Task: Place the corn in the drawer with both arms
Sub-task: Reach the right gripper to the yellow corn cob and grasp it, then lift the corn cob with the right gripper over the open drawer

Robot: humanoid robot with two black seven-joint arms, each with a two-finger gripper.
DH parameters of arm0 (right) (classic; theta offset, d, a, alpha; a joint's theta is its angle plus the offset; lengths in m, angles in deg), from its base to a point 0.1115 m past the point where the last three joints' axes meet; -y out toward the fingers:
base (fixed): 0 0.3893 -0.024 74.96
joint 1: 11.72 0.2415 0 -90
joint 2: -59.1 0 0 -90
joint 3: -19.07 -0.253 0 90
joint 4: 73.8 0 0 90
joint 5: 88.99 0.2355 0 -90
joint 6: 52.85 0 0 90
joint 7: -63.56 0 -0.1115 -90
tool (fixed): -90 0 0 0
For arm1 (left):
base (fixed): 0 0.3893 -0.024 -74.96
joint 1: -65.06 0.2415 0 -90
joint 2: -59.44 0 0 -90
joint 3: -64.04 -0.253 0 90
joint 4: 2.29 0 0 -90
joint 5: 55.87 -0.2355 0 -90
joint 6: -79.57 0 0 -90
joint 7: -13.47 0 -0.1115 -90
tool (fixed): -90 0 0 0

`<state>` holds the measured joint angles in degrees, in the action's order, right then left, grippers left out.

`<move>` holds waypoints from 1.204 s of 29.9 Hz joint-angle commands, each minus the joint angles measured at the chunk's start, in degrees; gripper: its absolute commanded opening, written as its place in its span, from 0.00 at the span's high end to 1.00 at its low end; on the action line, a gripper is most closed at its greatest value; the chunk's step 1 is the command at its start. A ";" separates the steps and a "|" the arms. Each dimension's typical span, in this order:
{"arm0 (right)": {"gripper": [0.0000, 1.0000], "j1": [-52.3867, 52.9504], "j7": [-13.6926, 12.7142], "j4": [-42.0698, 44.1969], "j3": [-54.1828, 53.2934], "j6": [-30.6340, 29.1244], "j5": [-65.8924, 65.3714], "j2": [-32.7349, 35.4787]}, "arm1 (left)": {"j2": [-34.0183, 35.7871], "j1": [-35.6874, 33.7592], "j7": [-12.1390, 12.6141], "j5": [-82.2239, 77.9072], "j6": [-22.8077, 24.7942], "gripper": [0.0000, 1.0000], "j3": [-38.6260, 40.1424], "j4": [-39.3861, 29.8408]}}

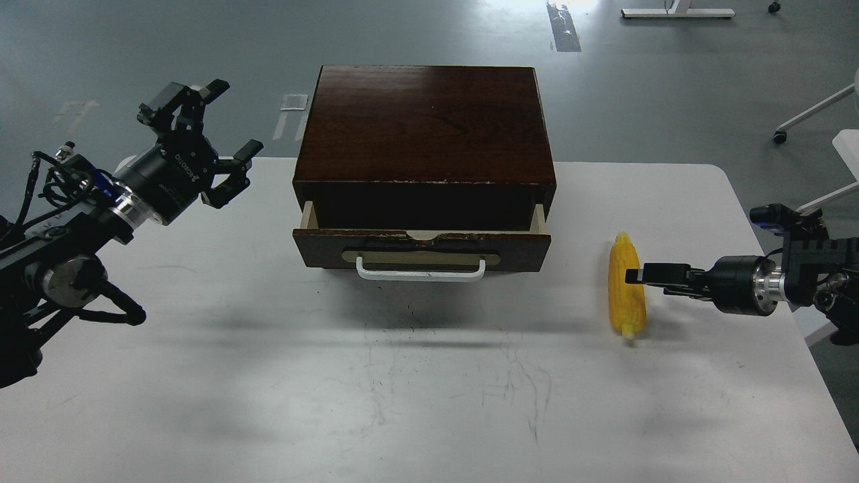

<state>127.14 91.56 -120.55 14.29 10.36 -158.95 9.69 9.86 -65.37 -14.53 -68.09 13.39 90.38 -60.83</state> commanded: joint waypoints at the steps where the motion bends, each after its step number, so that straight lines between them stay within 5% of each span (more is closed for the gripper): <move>1: 0.00 -0.17 0.00 2.02 0.03 0.08 0.17 -2.79 | 0.09 0.00 0.00 0.01 -0.01 0.01 0.03 0.00; 10: 0.09 0.01 0.00 2.90 1.52 -0.10 0.25 -4.99 | 0.18 0.00 0.00 0.01 -0.01 0.01 0.03 0.00; 14: 0.63 0.18 0.00 2.64 3.98 -0.36 0.25 -4.82 | 0.27 -0.09 0.00 0.01 -0.01 0.01 0.03 0.00; 20: 0.92 0.18 0.00 2.37 4.34 -0.45 0.25 -4.64 | 0.27 -0.09 0.00 0.01 -0.01 0.01 0.03 0.00; 26: 0.97 2.63 0.00 2.02 3.81 -0.10 0.69 -3.24 | 0.36 -0.09 0.00 0.01 -0.01 0.01 0.03 -0.08; 36: 0.95 26.78 0.00 -9.12 5.03 -0.27 0.34 2.92 | 0.18 -0.09 0.00 0.01 -0.01 0.01 0.11 0.00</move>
<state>147.43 91.54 -126.11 18.20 10.23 -157.96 12.34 10.21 -65.47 -14.53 -68.08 13.39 90.41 -60.86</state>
